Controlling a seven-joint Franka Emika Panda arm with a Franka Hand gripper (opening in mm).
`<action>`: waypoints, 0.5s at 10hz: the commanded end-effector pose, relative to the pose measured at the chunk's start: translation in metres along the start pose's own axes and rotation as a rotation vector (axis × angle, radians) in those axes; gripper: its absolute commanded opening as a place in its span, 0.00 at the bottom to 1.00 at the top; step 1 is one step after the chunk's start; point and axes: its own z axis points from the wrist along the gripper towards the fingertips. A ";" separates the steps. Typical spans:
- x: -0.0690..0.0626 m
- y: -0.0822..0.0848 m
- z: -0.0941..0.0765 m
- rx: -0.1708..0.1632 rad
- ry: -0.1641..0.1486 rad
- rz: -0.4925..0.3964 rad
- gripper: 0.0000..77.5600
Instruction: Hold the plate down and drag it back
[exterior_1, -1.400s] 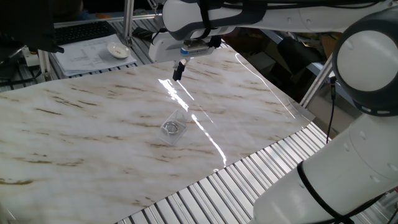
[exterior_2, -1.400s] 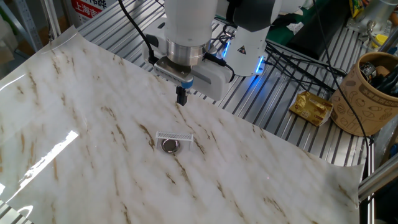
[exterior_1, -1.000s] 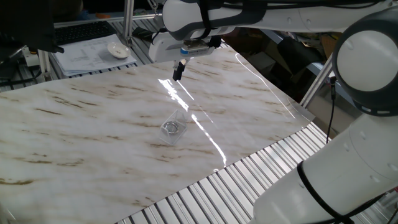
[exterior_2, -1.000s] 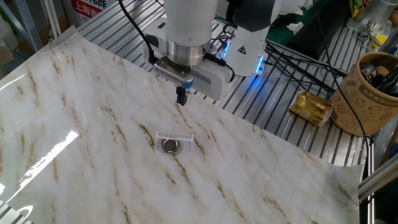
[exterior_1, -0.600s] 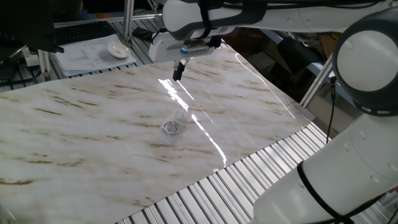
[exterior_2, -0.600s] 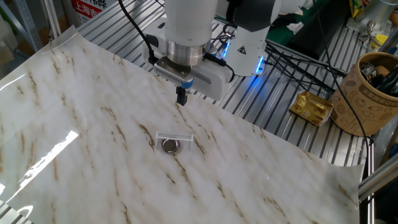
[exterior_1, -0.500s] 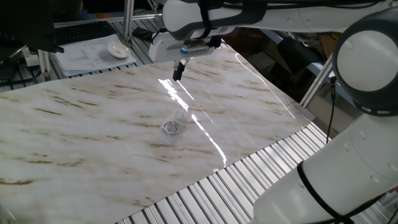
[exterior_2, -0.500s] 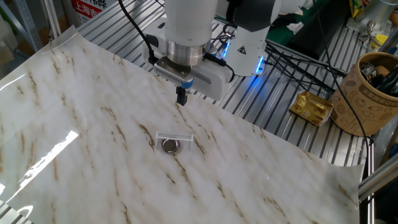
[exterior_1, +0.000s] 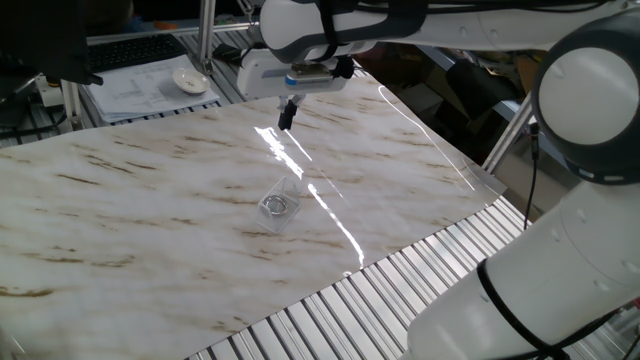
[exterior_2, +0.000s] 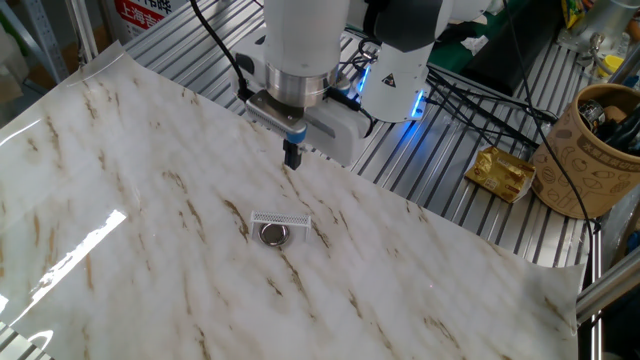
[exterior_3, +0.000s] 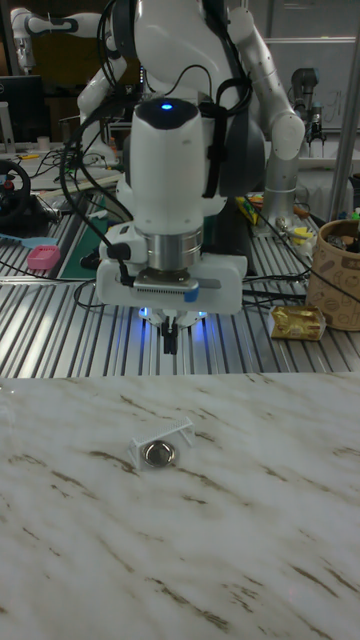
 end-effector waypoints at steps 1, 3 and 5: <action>-0.001 0.000 0.000 0.010 0.016 0.101 0.00; -0.003 0.002 0.005 0.010 0.013 0.109 0.00; -0.004 0.003 0.009 0.008 0.013 0.116 0.00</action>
